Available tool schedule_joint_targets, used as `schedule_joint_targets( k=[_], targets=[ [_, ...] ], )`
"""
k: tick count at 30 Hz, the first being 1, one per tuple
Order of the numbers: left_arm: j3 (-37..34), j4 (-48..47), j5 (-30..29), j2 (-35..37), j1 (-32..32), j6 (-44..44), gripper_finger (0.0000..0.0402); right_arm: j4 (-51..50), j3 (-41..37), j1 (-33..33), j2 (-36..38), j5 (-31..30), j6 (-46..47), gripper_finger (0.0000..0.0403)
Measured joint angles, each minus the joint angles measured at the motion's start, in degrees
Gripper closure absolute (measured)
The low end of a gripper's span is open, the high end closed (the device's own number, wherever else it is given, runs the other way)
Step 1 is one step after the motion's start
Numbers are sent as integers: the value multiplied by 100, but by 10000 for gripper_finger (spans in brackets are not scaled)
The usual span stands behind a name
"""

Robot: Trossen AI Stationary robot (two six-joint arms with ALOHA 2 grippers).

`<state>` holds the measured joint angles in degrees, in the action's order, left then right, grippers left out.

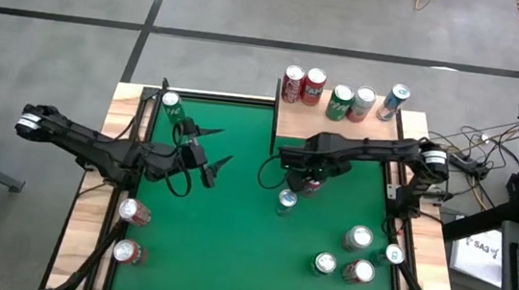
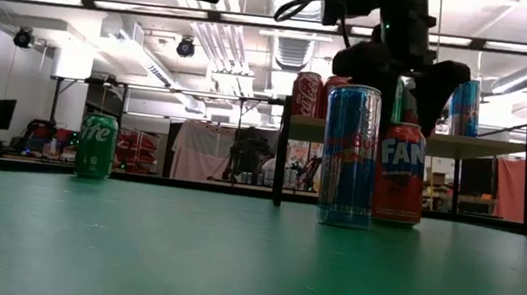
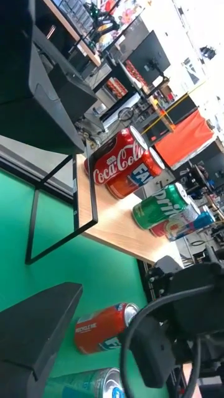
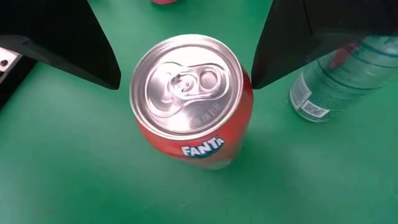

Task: Place canned beverage on shelf
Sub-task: Put the right red soda can on the shelf aligned with the other red soda can

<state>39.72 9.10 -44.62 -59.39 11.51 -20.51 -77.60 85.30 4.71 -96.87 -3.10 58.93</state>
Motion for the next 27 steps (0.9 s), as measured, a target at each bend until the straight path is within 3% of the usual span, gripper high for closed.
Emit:
schedule_joint_targets(
  k=[10,17,20,27],
  targets=[
    [0,-15,4,-25,0,102,64,247,-54,-4,-239,-163,-241,53],
    [0,-40,7,-25,0,201,64,440,-121,-4,-228,-251,-232,113],
    [0,-42,7,-25,0,218,64,436,-121,-4,-226,-251,-240,114],
    [0,-44,9,-25,0,257,64,-261,331,-4,-167,-251,-352,114]
  ],
)
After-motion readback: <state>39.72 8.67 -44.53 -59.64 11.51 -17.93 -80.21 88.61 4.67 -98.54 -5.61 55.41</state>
